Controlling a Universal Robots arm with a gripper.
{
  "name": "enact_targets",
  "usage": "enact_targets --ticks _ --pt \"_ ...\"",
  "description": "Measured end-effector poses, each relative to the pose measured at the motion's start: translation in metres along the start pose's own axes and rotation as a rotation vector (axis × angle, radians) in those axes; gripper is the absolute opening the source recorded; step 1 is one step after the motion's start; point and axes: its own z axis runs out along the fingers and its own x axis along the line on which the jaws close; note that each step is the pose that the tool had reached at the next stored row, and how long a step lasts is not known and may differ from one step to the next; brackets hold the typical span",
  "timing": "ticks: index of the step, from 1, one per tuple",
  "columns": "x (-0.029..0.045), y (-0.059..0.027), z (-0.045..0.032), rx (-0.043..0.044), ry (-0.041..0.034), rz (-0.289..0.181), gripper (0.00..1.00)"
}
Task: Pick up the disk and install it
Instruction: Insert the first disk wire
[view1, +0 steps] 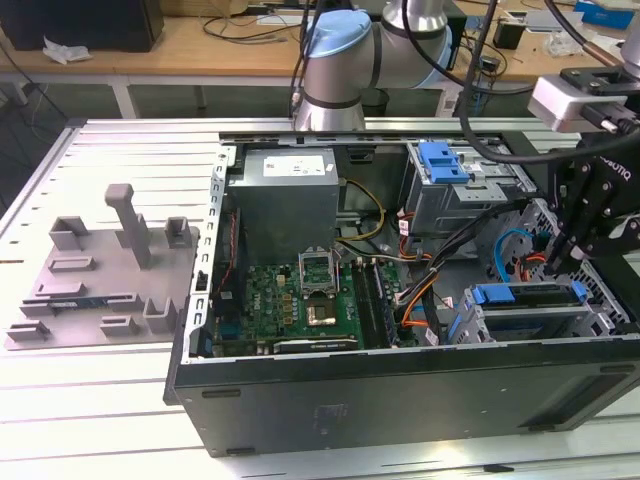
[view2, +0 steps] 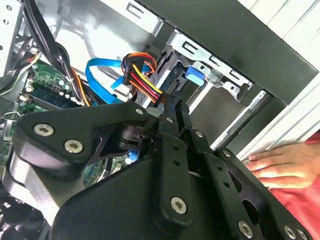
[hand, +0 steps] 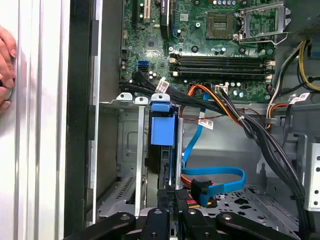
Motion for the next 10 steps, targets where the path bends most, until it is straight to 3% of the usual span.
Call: enact_targets --ticks 2,5,10 --pt "0.0037 -0.0004 0.0003 0.0003 -0.0153 0.005 0.17" --pt "0.0042 -0.0008 0.0004 -0.0009 -0.0209 0.028 0.17" --pt "0.0046 -0.0008 0.0011 -0.0032 -0.0220 0.062 0.17"
